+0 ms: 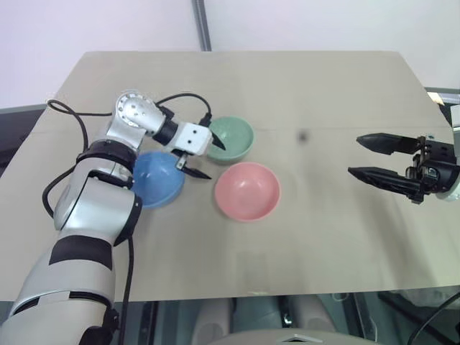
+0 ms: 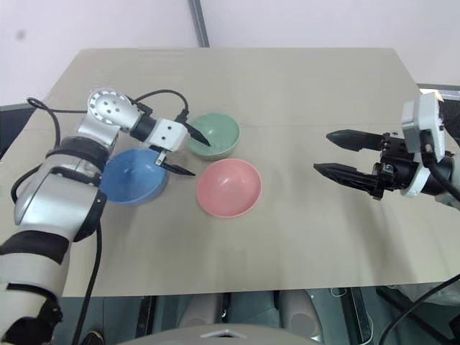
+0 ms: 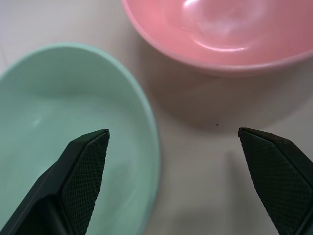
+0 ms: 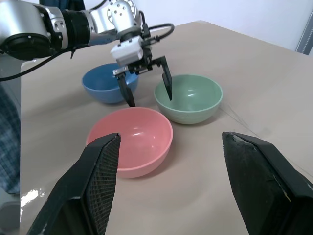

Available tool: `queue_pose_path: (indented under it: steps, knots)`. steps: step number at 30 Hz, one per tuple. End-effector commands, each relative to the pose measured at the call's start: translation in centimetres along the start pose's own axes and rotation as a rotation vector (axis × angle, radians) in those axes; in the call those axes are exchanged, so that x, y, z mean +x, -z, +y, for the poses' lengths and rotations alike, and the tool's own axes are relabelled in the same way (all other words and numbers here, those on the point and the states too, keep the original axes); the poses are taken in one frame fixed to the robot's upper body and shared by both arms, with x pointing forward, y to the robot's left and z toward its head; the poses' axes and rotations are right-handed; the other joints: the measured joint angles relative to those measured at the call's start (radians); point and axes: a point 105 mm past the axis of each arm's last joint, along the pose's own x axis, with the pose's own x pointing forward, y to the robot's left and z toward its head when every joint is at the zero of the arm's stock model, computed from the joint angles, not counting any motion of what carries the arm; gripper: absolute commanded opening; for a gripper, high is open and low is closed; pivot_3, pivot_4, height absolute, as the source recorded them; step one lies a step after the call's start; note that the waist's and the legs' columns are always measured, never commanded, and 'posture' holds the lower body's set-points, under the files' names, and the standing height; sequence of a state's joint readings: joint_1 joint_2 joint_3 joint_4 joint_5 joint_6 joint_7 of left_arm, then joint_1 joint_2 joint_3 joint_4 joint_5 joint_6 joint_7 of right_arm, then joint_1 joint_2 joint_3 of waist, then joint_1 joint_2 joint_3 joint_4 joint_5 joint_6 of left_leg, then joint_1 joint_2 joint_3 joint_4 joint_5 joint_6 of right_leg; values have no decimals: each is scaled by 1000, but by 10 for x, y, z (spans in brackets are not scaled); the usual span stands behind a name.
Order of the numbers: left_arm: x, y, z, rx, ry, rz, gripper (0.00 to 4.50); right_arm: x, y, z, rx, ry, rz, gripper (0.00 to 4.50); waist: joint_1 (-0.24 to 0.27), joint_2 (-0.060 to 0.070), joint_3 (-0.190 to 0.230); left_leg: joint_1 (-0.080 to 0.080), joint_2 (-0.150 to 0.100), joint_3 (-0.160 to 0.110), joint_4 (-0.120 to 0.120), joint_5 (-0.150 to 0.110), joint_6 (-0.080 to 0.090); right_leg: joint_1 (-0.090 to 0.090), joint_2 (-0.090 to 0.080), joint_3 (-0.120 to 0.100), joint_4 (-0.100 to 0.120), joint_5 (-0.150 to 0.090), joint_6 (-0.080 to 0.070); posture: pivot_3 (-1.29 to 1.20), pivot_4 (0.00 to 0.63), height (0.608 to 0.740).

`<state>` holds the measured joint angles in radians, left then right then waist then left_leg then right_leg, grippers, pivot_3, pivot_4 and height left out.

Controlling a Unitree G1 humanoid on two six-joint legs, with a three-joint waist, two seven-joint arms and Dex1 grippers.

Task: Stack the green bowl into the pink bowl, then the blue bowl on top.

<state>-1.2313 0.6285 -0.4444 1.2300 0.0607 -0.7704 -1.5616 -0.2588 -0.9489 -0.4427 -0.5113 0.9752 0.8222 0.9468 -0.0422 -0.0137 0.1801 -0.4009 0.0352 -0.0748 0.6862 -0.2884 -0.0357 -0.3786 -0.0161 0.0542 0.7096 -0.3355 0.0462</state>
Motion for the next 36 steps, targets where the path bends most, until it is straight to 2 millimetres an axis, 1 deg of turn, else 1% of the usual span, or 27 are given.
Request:
queue_pose_path:
  steps: [1,5,7,12,13,15,16,24,27,32,36]
  knots:
    - [-1,2,4,39,-37,33,4500,-4,-12,2,-50,7,-23,3625,0,0,0,0,0,0,0,0,0,0,0,0,0,0,0,0,150,740]
    - [3,6,3,32,-36,67,4500,-4,-10,2,-47,10,-17,3625,0,0,0,0,0,0,0,0,0,0,0,0,0,0,0,0,150,740]
    - [4,6,5,30,-44,69,3964,-4,-10,2,-45,10,-16,3682,0,0,0,0,0,0,0,0,0,0,0,0,0,0,0,0,150,740]
    - [5,5,9,50,-66,80,2073,-4,-9,3,-40,12,-11,3682,0,0,0,0,0,0,0,0,0,0,0,0,0,0,0,0,150,740]
    - [5,5,10,52,-66,83,1415,-5,-9,4,-39,13,-10,3682,0,0,0,0,0,0,0,0,0,0,0,0,0,0,0,0,150,740]
    - [5,5,10,56,-65,88,610,-5,-9,4,-38,14,-9,3682,0,0,0,0,0,0,0,0,0,0,0,0,0,0,0,0,150,740]
    - [5,5,10,59,-64,91,60,-5,-9,4,-37,15,-9,3682,0,0,0,0,0,0,0,0,0,0,0,0,0,0,0,0,150,740]
    - [5,5,10,68,-60,92,60,-5,-7,5,-34,18,-6,3682,0,0,0,1,0,0,0,0,0,0,0,0,1,0,0,0,150,740]
    - [1,0,19,71,-97,80,60,-5,-6,4,-33,20,-3,3682,0,0,0,1,0,0,0,0,0,0,0,0,1,0,0,0,150,740]
    - [-14,-25,44,122,-176,14,60,-6,-6,5,-31,20,0,3682,3,0,0,0,0,0,1,0,0,0,0,0,1,0,0,0,150,740]
    - [-40,-54,70,202,-281,-49,60,-6,-6,5,-30,21,2,3682,1,-1,0,-1,-1,0,1,0,0,0,-1,-1,1,0,0,0,150,740]
